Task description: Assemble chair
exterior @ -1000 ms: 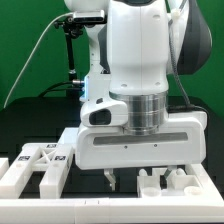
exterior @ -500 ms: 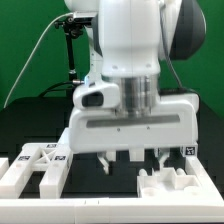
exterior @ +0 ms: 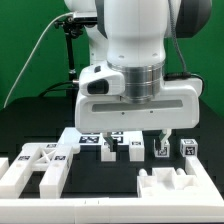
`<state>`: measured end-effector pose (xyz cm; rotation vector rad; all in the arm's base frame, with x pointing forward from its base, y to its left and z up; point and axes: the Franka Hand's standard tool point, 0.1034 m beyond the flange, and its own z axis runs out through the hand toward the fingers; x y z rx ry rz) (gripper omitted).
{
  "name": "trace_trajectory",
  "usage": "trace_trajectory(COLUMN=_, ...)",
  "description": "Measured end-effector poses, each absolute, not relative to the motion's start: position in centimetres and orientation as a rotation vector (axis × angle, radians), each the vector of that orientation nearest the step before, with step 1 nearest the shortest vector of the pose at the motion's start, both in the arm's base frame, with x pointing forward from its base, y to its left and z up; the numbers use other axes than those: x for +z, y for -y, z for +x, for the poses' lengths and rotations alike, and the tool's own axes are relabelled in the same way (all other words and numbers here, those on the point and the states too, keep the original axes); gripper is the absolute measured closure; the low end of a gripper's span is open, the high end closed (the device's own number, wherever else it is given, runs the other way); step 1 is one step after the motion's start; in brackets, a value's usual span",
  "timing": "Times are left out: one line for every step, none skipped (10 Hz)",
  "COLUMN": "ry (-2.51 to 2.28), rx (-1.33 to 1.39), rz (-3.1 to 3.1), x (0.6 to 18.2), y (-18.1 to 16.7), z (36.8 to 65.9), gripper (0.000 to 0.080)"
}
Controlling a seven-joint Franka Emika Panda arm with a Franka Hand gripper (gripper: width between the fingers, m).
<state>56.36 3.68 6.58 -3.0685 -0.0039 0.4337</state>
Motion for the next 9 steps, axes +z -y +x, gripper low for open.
trace_trajectory(ry=-0.012, rx=0.561, rz=-3.048, x=6.4, y=-3.8, z=55.9, gripper=0.0151)
trace_trajectory(ry=-0.050, rx=0.687, rz=-3.029, x=5.6, y=-4.0, z=54.9, gripper=0.0151)
trace_trajectory(ry=-0.047, rx=0.877, rz=-2.981, x=5.6, y=-4.1, z=52.8, gripper=0.0151)
trace_trajectory(ry=-0.055, rx=1.012, rz=-2.930, x=5.5, y=-4.3, z=51.1, gripper=0.0151)
trace_trajectory(ry=-0.049, rx=1.047, rz=-2.919, x=5.2, y=-4.5, z=50.3, gripper=0.0151)
trace_trajectory(ry=-0.048, rx=1.156, rz=-2.880, x=5.4, y=-4.5, z=49.1, gripper=0.0151)
trace_trajectory(ry=-0.046, rx=1.275, rz=-2.830, x=5.2, y=-4.4, z=48.8, gripper=0.0151)
trace_trajectory(ry=-0.045, rx=1.288, rz=-2.824, x=4.7, y=-4.4, z=49.4, gripper=0.0151)
trace_trajectory(ry=-0.044, rx=1.278, rz=-2.829, x=4.7, y=-4.5, z=49.5, gripper=0.0151)
